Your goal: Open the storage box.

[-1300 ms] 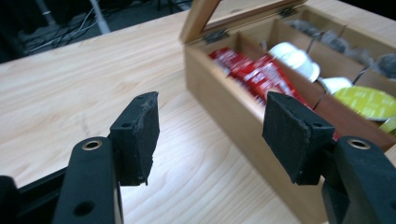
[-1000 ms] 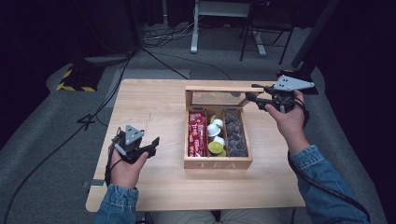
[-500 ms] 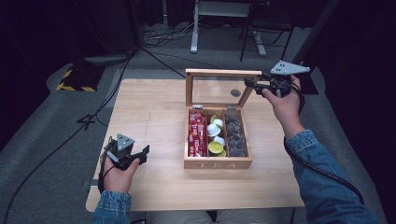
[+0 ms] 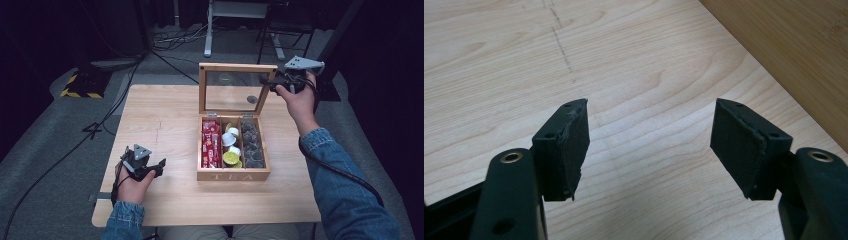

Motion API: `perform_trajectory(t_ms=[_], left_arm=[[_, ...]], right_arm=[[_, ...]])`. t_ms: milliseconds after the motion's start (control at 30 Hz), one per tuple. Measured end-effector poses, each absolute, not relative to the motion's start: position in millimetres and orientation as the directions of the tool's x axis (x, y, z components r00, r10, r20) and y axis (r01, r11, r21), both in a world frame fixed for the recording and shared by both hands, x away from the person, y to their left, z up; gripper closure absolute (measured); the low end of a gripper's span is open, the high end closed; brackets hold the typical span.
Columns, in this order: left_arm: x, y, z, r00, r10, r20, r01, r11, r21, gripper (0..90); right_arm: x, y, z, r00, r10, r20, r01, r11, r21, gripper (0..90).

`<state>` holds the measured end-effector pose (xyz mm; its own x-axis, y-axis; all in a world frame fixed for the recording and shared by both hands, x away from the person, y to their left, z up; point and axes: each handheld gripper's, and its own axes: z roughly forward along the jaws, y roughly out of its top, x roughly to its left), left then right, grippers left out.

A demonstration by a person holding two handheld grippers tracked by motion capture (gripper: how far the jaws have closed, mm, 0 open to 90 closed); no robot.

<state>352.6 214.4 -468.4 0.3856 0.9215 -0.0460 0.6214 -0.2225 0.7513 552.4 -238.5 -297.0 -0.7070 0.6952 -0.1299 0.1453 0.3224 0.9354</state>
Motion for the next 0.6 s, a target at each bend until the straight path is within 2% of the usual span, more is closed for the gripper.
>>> perform_trajectory(t_ms=[600], left_arm=[[359,211,-479,0.409,0.911,-0.048,0.631,-0.245,0.736,32.5]], right_arm=[[583,-233,-326,-0.665,0.746,-0.036,0.261,0.277,0.925,46.1]])
